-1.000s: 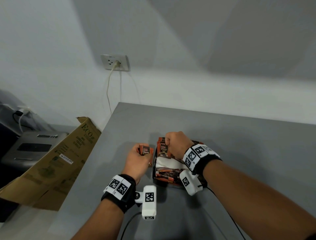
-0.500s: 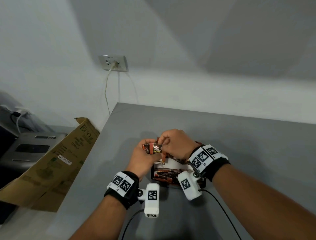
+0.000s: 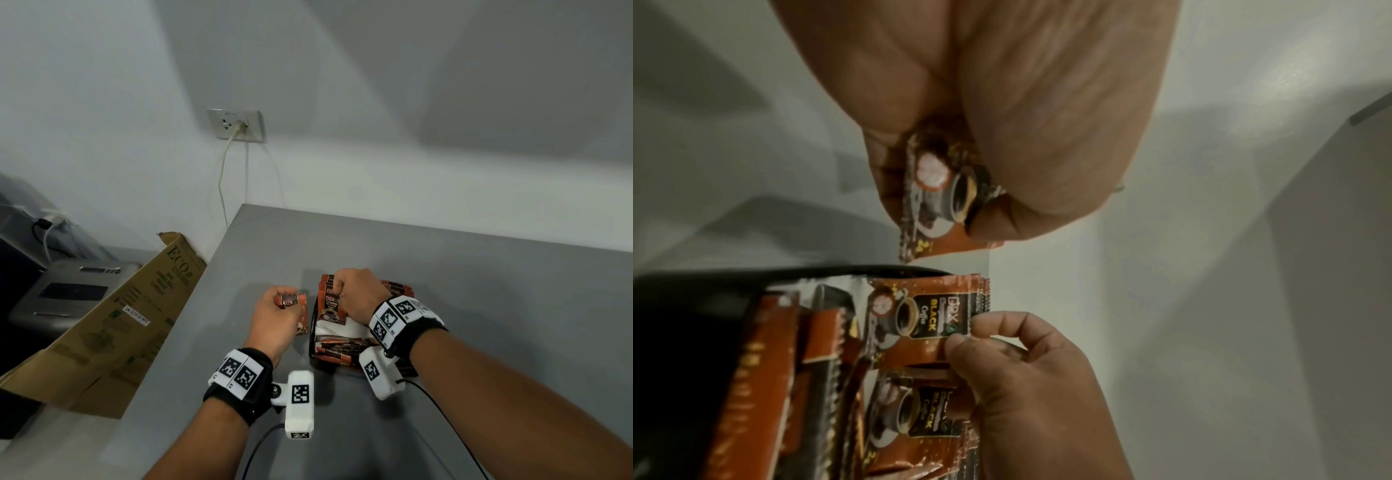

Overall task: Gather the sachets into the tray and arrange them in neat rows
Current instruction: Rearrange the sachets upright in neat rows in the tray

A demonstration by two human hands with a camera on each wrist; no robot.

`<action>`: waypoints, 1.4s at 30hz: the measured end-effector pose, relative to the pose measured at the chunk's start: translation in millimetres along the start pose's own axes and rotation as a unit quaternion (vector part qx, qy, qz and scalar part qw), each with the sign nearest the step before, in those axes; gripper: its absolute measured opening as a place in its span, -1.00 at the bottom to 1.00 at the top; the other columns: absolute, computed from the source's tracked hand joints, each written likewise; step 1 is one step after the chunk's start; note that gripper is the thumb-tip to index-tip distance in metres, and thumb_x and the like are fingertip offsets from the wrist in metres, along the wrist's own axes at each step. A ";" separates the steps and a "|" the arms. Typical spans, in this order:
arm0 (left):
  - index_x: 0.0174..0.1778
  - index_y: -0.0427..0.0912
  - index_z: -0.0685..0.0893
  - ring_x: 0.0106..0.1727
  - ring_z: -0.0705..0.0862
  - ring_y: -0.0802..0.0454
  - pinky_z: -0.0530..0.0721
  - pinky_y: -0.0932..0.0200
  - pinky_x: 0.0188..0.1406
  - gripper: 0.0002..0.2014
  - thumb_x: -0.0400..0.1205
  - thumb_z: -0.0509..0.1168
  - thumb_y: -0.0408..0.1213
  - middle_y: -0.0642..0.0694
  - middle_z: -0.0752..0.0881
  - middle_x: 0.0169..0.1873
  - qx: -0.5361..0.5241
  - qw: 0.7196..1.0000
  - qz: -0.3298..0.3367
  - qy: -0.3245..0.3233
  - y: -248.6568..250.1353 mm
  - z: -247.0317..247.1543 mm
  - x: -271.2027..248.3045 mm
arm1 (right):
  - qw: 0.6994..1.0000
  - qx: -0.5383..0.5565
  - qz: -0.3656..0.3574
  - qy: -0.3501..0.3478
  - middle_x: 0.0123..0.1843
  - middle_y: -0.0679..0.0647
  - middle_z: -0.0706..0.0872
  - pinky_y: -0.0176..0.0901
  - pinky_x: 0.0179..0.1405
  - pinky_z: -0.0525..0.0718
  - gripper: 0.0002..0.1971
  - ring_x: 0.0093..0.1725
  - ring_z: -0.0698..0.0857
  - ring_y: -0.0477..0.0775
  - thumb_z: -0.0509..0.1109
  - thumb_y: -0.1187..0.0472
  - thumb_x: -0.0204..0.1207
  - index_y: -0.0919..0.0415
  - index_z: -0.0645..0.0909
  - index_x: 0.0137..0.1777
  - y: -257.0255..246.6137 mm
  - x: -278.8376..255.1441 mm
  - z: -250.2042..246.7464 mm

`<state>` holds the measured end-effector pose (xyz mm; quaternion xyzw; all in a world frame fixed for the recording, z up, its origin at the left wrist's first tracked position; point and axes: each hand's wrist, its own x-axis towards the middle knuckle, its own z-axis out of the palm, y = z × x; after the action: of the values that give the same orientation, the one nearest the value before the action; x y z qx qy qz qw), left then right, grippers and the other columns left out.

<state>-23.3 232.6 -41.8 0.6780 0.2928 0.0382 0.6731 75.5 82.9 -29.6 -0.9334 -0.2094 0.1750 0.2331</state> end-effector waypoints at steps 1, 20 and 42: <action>0.08 -0.13 0.64 -0.18 0.74 -0.08 0.74 -0.05 -0.10 -0.71 0.57 0.31 -0.60 -0.16 0.79 -0.12 0.003 1.000 0.003 -0.001 -0.3 -0.5 -0.8 | 1.000 -0.002 -0.001 0.001 -0.06 0.11 0.76 -0.19 -0.16 0.66 -0.69 -0.09 0.73 0.10 0.26 0.59 0.47 0.15 0.65 -0.14 0.2 0.4 0.4; 0.09 -0.13 0.61 -0.11 0.81 -0.15 0.77 0.02 -0.12 -0.67 0.54 0.40 -0.60 -0.16 0.83 -0.11 0.049 0.995 0.062 -0.057 8.2 23.0 -4.7 | 0.995 0.081 -0.027 0.049 -0.16 -0.03 0.84 -0.27 -0.06 0.75 -0.77 -0.15 0.79 -0.10 0.40 0.41 0.49 0.10 0.80 -0.04 -7.2 -25.7 -31.8; 0.02 -0.04 0.64 -0.07 0.72 -0.01 0.67 0.12 -0.01 -0.77 0.63 0.31 -0.50 -0.08 0.75 -0.07 0.104 0.993 0.038 -0.028 -13.1 -6.2 -5.8 | 1.000 -0.007 0.004 -0.018 0.00 0.09 0.78 -0.15 -0.10 0.75 -0.63 -0.08 0.77 0.07 0.28 0.59 0.51 0.10 0.71 -0.03 1.4 -5.7 0.9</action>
<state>-35.4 234.6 -51.5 0.7560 0.2505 0.0140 0.6046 70.7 79.3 -29.7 -0.9326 -0.2110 0.1910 0.2220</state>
